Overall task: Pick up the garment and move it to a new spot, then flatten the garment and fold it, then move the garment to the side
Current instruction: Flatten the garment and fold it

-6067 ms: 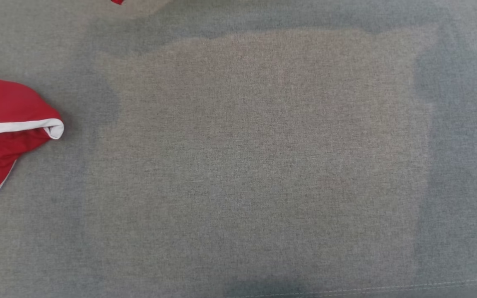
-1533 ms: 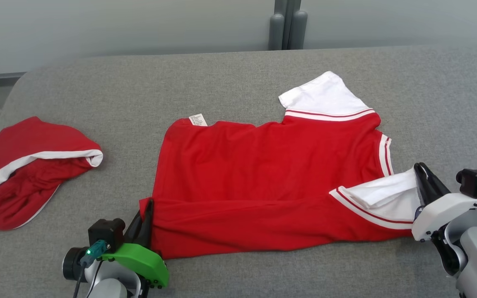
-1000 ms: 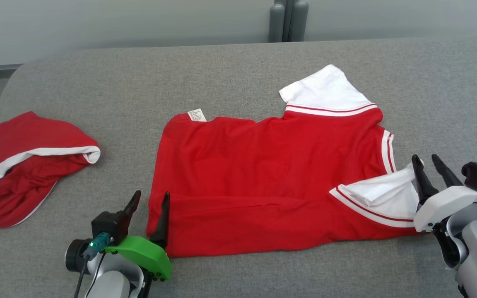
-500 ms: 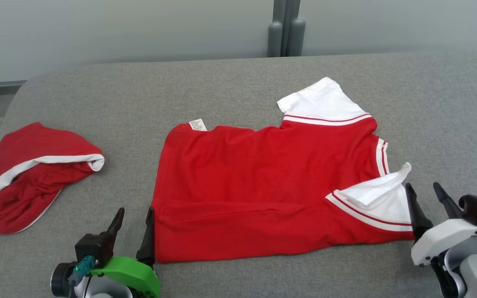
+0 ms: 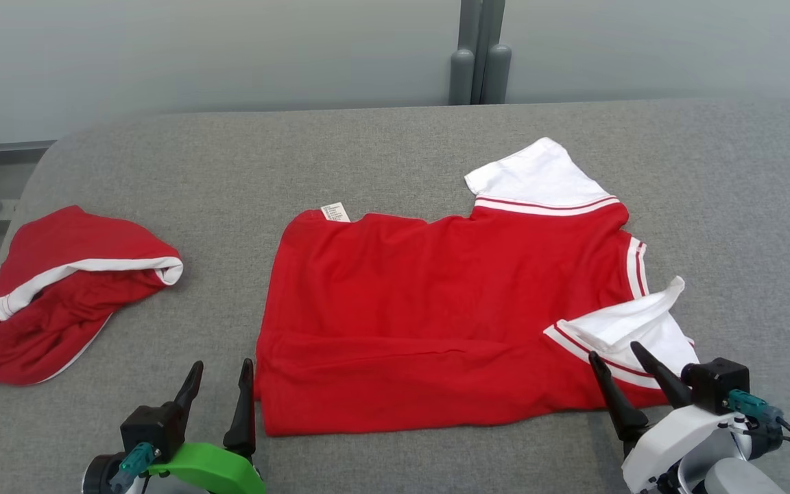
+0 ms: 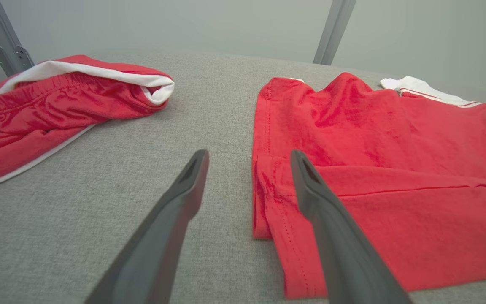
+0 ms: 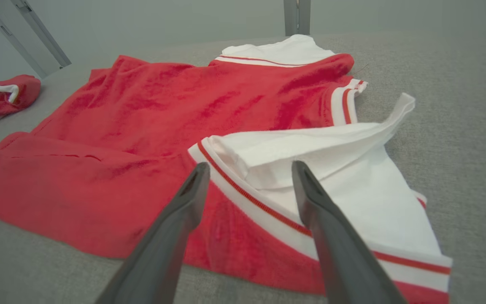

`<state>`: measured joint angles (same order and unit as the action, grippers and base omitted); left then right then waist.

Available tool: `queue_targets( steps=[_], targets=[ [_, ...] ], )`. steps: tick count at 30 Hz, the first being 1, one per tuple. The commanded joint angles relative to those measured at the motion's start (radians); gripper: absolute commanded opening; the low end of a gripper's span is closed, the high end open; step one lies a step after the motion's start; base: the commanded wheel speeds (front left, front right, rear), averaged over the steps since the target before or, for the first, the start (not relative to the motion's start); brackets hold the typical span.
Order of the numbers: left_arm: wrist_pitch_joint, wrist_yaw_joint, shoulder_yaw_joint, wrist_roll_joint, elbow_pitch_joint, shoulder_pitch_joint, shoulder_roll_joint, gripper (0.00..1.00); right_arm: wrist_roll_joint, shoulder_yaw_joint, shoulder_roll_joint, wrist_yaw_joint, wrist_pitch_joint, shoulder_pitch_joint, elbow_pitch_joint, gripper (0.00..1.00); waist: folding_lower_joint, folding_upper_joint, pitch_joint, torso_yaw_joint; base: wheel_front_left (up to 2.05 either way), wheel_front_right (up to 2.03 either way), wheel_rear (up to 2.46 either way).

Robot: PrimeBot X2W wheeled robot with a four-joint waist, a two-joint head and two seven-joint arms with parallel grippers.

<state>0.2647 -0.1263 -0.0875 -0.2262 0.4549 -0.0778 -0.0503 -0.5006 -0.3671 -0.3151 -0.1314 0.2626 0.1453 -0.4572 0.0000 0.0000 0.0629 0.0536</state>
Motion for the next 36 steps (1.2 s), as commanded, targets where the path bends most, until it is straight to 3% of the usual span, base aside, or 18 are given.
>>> queue_targets(
  steps=[1, 4, 9, 14, 17, 19, 28, 30, 31, 36],
  targets=[
    [-0.001, 0.003, 0.001, 0.001, 0.0, 0.006, -0.001, 1.0, -0.009, -0.002, -0.002, 0.002, 0.003, 0.005, -0.003, 0.79, 0.0, 0.0, -0.001, 0.003, 0.0, 0.0, 0.0],
    [-0.001, 0.003, -0.003, -0.003, 0.002, 0.007, -0.002, 1.0, -0.014, -0.014, 0.004, 0.002, 0.003, 0.019, -0.026, 0.49, 0.0, 0.0, -0.003, 0.012, 0.0, 0.0, 0.0],
    [-0.001, 0.003, -0.01, -0.009, 0.0, 0.013, -0.001, 1.0, -0.027, -0.022, -0.002, 0.002, 0.003, 0.032, -0.063, 0.35, 0.0, 0.0, -0.003, 0.023, 0.0, 0.0, 0.0],
    [-0.001, 0.003, -0.006, -0.008, -0.001, 0.014, -0.001, 1.0, -0.034, -0.023, 0.002, 0.002, 0.003, 0.049, -0.088, 0.29, 0.0, 0.0, 0.001, 0.026, 0.0, 0.0, 0.0],
    [-0.001, 0.003, -0.008, -0.009, 0.001, 0.013, -0.001, 1.0, -0.03, -0.027, 0.008, 0.002, 0.003, 0.063, -0.106, 0.15, 0.0, 0.0, 0.004, 0.025, 0.0, 0.0, 0.0],
    [-0.001, 0.003, -0.011, -0.01, 0.001, 0.01, -0.001, 1.0, -0.035, -0.029, 0.007, 0.002, 0.003, 0.077, -0.111, 0.0, 0.0, 0.0, 0.005, 0.026, 0.0, 0.0, 0.0],
    [-0.001, 0.002, -0.025, -0.011, -0.005, 0.007, -0.001, 1.0, -0.005, -0.03, 0.001, 0.002, 0.003, 0.151, -0.098, 0.0, 0.0, 0.0, 0.01, 0.031, 0.0, 0.0, 0.0],
    [-0.001, 0.001, -0.03, -0.009, 0.0, 0.005, -0.001, 1.0, 0.002, -0.04, 0.004, 0.002, 0.003, 0.181, -0.12, 0.51, 0.0, 0.0, 0.011, 0.033, 0.0, 0.0, 0.0],
    [-0.001, 0.001, -0.032, -0.009, 0.003, 0.004, -0.001, 1.0, 0.003, -0.043, 0.009, 0.002, 0.003, 0.195, -0.134, 1.0, 0.0, 0.0, 0.011, 0.034, 0.0, 0.0, 0.0],
    [-0.001, 0.0, -0.055, -0.012, 0.011, -0.011, -0.001, 1.0, 0.031, -0.029, 0.036, 0.002, 0.003, 0.275, -0.206, 1.0, 0.0, 0.0, 0.017, 0.044, 0.0, 0.0, 0.0]
  ],
)
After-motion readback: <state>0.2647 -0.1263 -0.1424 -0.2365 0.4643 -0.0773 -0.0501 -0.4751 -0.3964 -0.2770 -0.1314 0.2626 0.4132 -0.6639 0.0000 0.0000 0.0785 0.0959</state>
